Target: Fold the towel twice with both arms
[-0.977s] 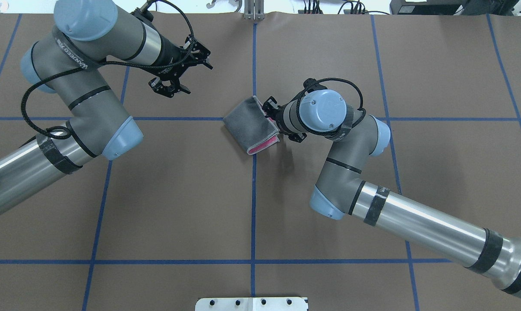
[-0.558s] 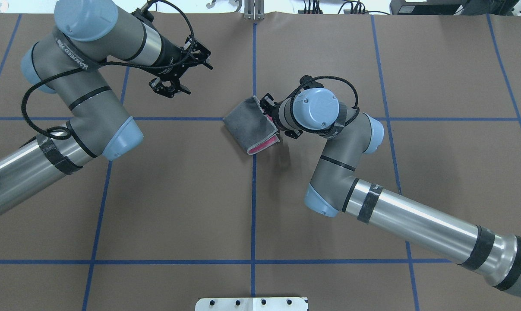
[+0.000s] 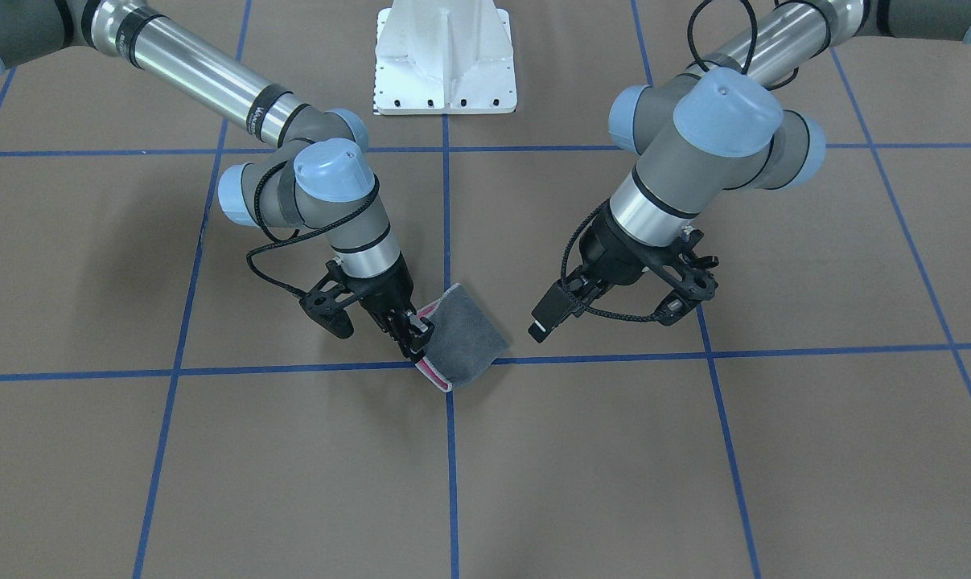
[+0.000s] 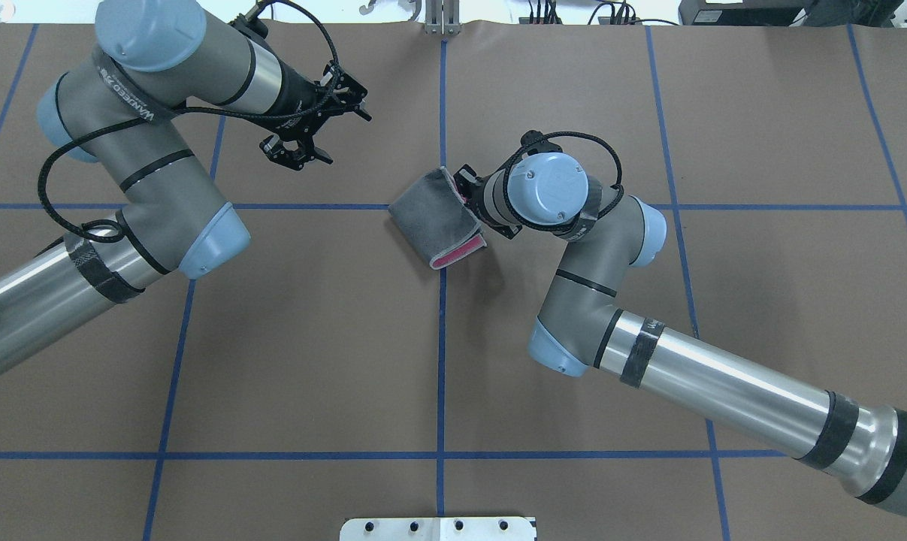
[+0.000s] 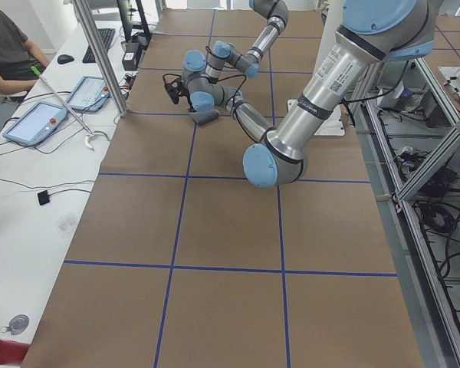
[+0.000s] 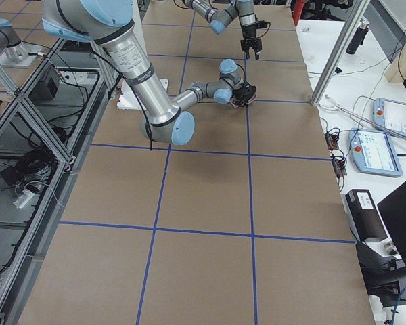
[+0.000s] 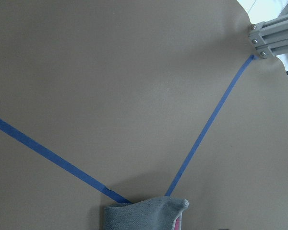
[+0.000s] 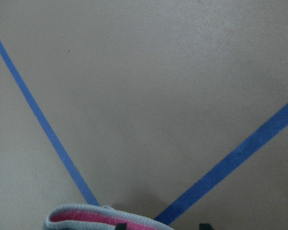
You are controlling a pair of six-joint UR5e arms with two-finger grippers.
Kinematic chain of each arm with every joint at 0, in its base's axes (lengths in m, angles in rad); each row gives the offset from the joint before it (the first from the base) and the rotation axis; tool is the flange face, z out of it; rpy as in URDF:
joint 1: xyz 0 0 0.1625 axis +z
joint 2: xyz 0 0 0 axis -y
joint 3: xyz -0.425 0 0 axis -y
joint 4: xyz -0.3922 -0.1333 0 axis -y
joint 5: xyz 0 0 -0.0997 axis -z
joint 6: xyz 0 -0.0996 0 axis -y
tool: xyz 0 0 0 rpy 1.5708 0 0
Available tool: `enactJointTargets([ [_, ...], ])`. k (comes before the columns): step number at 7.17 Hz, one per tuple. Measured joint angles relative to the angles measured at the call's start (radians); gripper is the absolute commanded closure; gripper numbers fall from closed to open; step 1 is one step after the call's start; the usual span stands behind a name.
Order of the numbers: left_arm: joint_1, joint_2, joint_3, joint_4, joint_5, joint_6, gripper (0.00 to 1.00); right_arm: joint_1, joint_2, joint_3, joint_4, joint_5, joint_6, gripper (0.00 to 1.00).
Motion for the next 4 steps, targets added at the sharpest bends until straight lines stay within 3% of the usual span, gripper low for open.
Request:
enactJointTargets([
  [4, 0.002, -0.003, 0.005, 0.001, 0.003, 0.000, 0.15, 0.006, -0.004, 0.040, -0.008, 0.006, 0.006, 1.00],
])
